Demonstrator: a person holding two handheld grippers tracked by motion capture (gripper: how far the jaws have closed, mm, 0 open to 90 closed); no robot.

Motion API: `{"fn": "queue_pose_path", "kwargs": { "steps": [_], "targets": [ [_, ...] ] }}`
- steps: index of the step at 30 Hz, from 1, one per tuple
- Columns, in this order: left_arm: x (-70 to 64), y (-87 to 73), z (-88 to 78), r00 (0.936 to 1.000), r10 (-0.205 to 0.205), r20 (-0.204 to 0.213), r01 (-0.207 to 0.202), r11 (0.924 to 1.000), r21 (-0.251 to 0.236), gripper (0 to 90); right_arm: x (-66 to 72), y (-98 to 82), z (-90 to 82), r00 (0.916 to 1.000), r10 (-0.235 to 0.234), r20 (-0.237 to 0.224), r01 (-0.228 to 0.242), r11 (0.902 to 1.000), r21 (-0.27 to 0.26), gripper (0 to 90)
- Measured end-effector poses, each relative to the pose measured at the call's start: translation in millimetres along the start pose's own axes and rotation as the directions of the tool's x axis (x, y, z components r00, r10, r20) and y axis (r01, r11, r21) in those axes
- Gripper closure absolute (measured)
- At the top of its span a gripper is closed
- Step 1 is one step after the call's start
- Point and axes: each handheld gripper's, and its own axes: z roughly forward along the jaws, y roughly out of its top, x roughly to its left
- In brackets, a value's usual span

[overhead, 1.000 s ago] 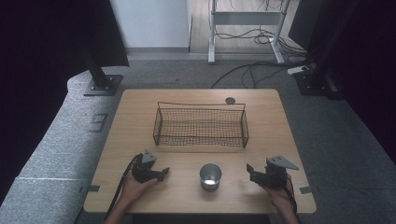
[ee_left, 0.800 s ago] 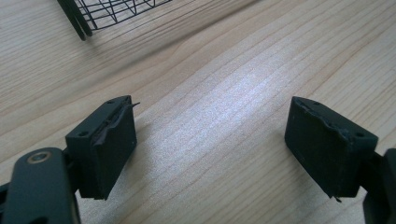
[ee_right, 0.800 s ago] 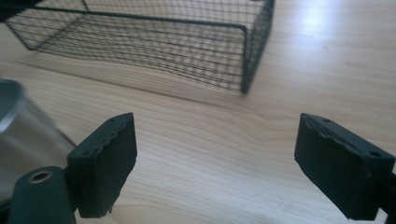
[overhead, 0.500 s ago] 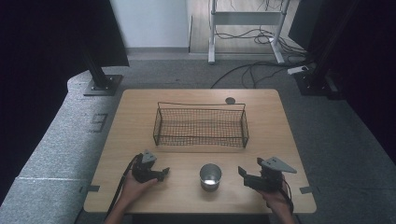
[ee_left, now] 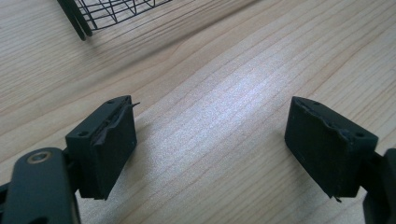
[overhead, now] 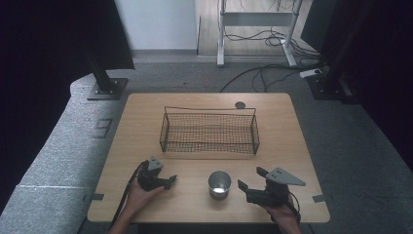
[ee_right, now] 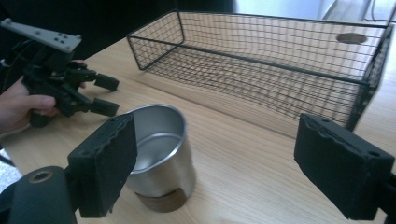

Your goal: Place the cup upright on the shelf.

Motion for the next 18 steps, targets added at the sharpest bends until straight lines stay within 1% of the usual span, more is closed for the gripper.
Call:
{"fn": "queue_pose_path", "kwargs": {
  "steps": [4,8,18],
  "targets": [
    [0.0,0.0,0.0,1.0000,0.000,0.000,0.000,1.0000,0.000,16.6,4.8,-1.5,4.1,0.9999,-0.012,-0.012,0.012,0.9998,0.015,13.0],
    [0.0,0.0,0.0,1.0000,0.000,0.000,0.000,1.0000,0.000,16.6,10.9,-4.9,11.1,0.9994,-0.023,-0.027,0.024,0.9989,0.041,12.9],
    [0.0,0.0,0.0,1.0000,0.000,0.000,0.000,1.0000,0.000,16.6,17.6,-9.2,20.8,0.9982,-0.038,-0.048,0.040,0.9976,0.057,12.9]
  ]
}}
